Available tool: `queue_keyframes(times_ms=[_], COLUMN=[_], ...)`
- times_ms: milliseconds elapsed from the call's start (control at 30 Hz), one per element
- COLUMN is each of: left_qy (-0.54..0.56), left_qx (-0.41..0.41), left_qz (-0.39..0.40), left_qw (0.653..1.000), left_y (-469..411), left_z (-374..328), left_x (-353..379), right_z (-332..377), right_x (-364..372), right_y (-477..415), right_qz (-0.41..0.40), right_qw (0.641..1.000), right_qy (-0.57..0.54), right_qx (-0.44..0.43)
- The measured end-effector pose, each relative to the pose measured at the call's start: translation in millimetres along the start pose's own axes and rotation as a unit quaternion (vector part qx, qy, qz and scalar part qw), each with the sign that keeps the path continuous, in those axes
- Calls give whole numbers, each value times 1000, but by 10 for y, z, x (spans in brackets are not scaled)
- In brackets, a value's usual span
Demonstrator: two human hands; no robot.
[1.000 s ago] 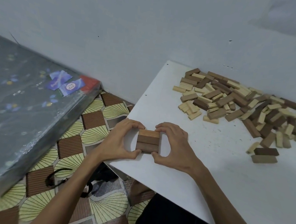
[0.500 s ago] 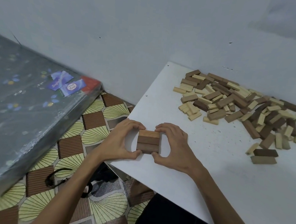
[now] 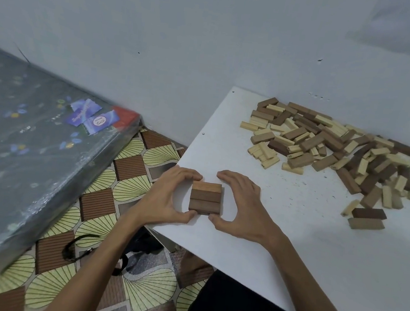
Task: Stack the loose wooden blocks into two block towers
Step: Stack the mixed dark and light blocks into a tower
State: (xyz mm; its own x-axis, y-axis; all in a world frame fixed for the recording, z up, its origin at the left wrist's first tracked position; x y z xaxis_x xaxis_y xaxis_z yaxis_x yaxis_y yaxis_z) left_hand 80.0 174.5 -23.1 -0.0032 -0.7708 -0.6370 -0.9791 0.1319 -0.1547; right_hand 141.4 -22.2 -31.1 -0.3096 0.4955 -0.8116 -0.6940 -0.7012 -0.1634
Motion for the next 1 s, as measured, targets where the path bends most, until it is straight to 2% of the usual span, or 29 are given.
queue_keyframes(times_ms=[300,533,667,767,1000], left_qy=[49,-12,-147,-200,-199], left_qx=[-36,14,87,99,100], left_qz=[7,4,16,27,90], left_qw=[998,1000,985,974,971], left_y=[34,-130,-349,-537,-1073], left_z=[-71,-526,-881,-1122,-1738], left_x=[-57,106,354,551,1276], right_z=[38,-64,-237,-392,-962], right_x=[-128,-640,-897,-1071,-1625], right_y=[113,493,740,948,1524], right_qz=[4,-21,-29,-48,-112], right_qw=[1000,998,994,988,951], right_qy=[-28,35,82,110,180], right_qx=[11,51,73,94,224])
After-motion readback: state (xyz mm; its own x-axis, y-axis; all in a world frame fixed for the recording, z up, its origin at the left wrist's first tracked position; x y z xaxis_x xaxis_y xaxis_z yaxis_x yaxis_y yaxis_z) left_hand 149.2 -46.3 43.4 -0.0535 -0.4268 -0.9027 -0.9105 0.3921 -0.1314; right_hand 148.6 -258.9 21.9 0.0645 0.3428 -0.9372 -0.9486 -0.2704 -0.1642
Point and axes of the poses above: each hand's wrist, its own y-axis away from the middle knuckle, its own x-axis out of the palm, z = x × y, the point moved 6 cm from there along -y, towards the middle knuckle, and after that the axes turned 4 degrees about y, right-handed, at the moved point
